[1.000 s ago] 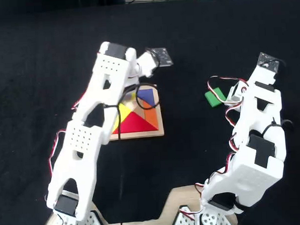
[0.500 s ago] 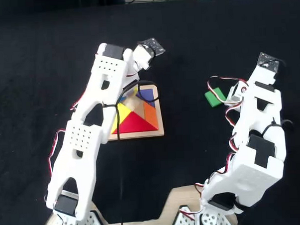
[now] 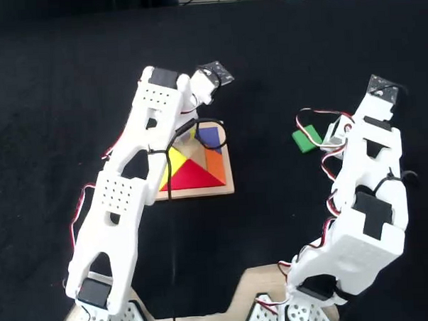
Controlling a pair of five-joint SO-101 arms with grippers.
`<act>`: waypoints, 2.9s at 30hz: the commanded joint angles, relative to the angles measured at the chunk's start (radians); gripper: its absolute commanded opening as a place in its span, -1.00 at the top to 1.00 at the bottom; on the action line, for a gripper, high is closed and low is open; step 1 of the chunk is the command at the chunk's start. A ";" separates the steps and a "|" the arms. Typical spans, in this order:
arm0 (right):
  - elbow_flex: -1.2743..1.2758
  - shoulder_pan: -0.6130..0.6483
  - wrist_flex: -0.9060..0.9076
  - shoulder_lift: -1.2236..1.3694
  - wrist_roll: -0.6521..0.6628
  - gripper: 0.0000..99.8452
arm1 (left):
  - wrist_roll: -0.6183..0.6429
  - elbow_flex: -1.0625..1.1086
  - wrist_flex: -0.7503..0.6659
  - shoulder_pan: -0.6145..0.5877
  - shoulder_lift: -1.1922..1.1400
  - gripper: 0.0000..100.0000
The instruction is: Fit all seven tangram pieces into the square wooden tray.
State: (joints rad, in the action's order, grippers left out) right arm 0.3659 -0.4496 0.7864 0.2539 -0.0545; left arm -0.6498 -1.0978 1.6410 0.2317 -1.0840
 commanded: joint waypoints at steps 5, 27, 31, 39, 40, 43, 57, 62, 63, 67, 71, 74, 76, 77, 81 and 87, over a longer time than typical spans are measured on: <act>-0.048 0.023 0.008 -0.005 0.011 0.98 | 0.000 -0.016 -0.005 -0.047 0.006 0.75; -0.050 0.025 0.008 -0.004 0.011 0.98 | -0.071 -0.228 0.074 -0.091 -0.003 0.75; -0.050 0.025 0.008 -0.004 0.011 0.98 | -0.077 -0.231 0.066 -0.111 0.009 0.75; -0.050 0.025 0.008 -0.004 0.011 0.98 | -0.077 -0.423 0.097 -0.124 0.008 0.75; -0.050 0.025 0.008 -0.004 0.011 0.98 | -0.077 -0.437 0.097 -0.124 0.008 0.75; -0.050 0.025 0.008 -0.004 0.011 0.98 | -0.077 -0.450 0.097 -0.134 0.008 0.75; -0.050 0.025 0.008 -0.004 0.011 0.98 | 0.046 -0.464 0.037 -0.202 -0.132 0.70; -0.050 0.025 0.008 -0.004 0.011 0.98 | 0.086 -0.564 0.087 -0.163 -0.150 0.57; -0.050 0.025 0.008 -0.004 0.011 0.98 | 0.037 -0.559 0.087 -0.162 -0.158 0.57; -0.050 0.025 0.008 -0.004 0.011 0.98 | -0.023 -0.558 0.086 -0.162 -0.190 0.57; -0.050 0.025 0.008 -0.004 0.011 0.98 | 0.005 -0.550 0.068 -0.162 -0.209 0.57; -0.050 0.025 0.008 -0.004 0.011 0.98 | 0.163 -0.549 0.015 -0.165 -0.210 0.57; -0.050 0.025 0.008 -0.004 0.011 0.98 | 0.198 -0.549 0.002 -0.160 -0.210 0.57; -0.050 0.025 0.008 -0.004 0.011 0.98 | 0.190 -0.549 -0.003 -0.156 -0.210 0.57; -0.050 0.025 0.008 -0.004 0.011 0.98 | 0.172 -0.547 -0.006 -0.150 -0.210 0.57; -0.050 0.025 0.008 -0.004 0.011 0.98 | 0.175 -0.403 -0.077 -0.160 -0.210 0.57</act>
State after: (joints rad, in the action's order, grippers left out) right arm 0.3659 -0.4450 0.7864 0.2539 -0.0545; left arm -0.4841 -1.5812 1.6303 0.0690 -1.3111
